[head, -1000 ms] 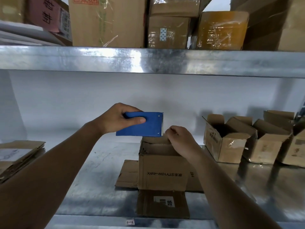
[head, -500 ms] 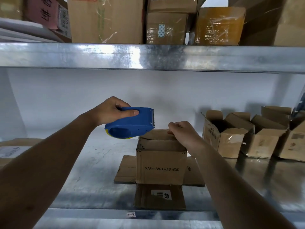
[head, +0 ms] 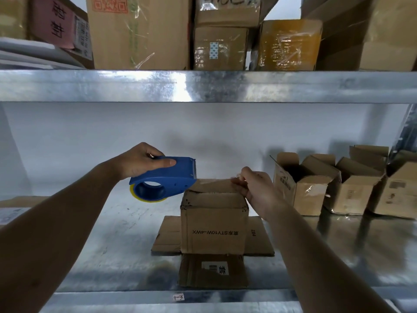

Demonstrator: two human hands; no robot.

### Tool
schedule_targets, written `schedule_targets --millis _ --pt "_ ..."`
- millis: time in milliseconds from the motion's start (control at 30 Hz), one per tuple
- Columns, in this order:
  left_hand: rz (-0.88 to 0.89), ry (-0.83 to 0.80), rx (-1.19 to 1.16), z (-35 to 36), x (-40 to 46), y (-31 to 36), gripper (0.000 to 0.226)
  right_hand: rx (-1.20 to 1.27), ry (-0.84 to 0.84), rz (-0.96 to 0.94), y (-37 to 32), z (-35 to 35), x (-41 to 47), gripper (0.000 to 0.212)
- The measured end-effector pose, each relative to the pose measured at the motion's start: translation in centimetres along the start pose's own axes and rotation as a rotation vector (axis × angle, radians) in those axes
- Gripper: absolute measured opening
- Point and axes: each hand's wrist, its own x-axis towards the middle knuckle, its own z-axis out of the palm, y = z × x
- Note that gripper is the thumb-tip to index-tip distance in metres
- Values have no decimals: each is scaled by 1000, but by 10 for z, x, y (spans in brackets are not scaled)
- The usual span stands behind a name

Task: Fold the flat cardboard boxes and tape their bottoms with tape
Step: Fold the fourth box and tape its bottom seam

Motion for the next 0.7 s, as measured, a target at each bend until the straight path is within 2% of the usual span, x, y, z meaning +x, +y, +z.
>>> schedule_targets --millis 133,333,400,500,600,700 --pt "-17 -22 6 7 7 0 35 99 31 5 5 -3 -1 36" --pt "-37 -42 48 10 13 1 31 -267 77 -22 -4 -14 2 22" --pt "-42 -54 38 8 12 0 39 -266 73 -7 -6 -19 4 20" --pt "-42 -61 63 5 7 -10 65 -151 108 13 -3 -37 12 17" --pt "-43 -52 57 5 3 -21 61 -225 112 39 4 -51 15 17" --pt "-43 -64 49 5 5 -23 83 -373 120 103 14 -55 12 20"
